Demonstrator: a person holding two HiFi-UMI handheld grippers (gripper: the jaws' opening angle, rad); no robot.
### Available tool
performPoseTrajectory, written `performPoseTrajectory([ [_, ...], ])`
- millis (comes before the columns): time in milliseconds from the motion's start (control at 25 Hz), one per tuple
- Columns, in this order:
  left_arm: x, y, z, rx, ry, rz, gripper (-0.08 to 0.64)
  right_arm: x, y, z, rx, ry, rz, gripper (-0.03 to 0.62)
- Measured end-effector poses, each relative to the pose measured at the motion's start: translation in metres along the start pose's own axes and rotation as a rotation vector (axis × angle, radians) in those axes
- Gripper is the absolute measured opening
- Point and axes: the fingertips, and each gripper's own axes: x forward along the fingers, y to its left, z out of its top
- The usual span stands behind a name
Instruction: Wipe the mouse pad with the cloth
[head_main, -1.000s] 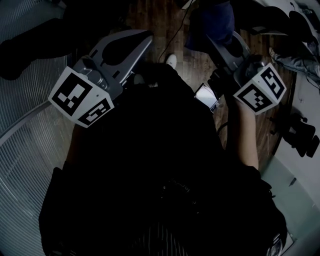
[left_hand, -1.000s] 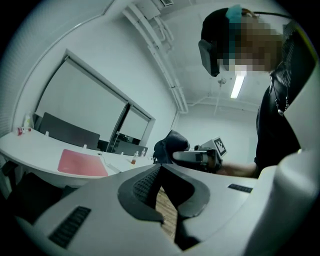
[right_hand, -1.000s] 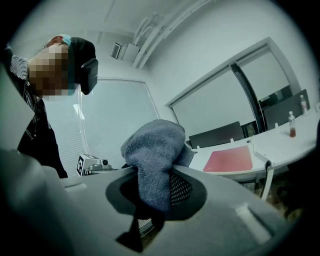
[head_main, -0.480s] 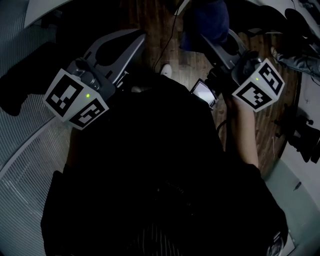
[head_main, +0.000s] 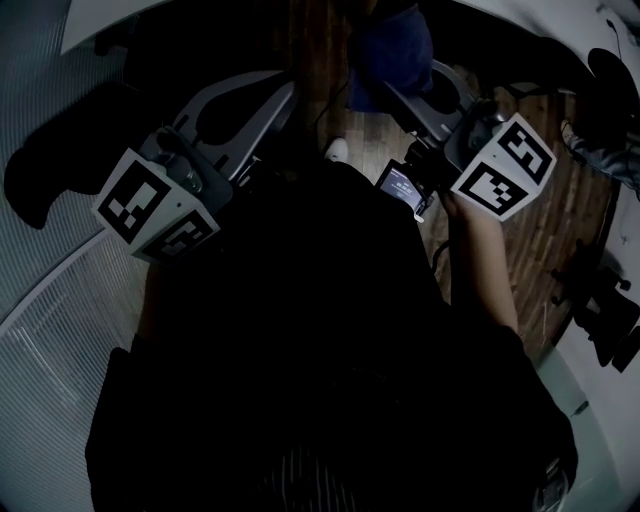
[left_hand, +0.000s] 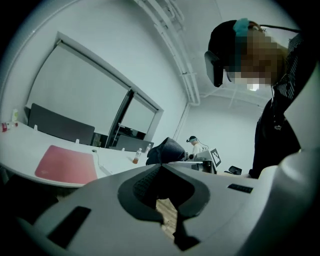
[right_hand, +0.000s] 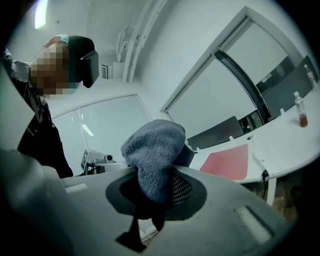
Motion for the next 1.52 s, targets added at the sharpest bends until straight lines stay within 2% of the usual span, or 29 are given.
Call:
performPoseTrajectory([
  [120,0.051,0.019,0.006,-0.024,0.031,-0.006,0.009,-0.012,-0.051,0.015,0.035,-0.023,-0.001,0.067],
  [200,0.068,0.023,0.013,0.001,0.045,-0.011,0.009,-0.014,-0.066,0.020,0.053,-0.032,-0.006,0.066],
  [320,0.071,0.018,0.018,0.031,0.055,-0.031,0.009,-0.013,-0.060,0.023,0.049,-0.039,-0.021,0.066],
  [480,0.072,0.006,0.019,-0.013,0.052,-0.097,0.009,-0.022,-0.045,0.025,0.028,-0.042,-0.052,0.066],
  [640,0.077,-0.009,0.031,0.022,0.039,-0.175,0.009,-0.039,-0.030,0.034,-0.011,-0.066,-0.130,0.066],
  [840,0.081,-0.005,0.047,0.059,0.015,-0.282,0.009,-0.041,-0.024,0.047,-0.050,-0.107,-0.226,0.067],
  [1120,0.072,0.091,0.091,0.049,0.024,-0.368,0.009,0.051,-0.051,0.087,-0.098,-0.098,-0.323,0.067],
  [1360,0.071,0.100,0.082,0.038,0.034,-0.359,0.009,0.052,-0.048,0.088,-0.098,-0.086,-0.341,0.067],
  [1440,0.060,0.124,0.086,0.027,0.027,-0.354,0.009,0.076,-0.051,0.089,-0.100,-0.069,-0.347,0.067],
  [1520,0.041,0.167,0.093,0.017,0.011,-0.346,0.009,0.122,-0.057,0.090,-0.106,-0.047,-0.347,0.066],
])
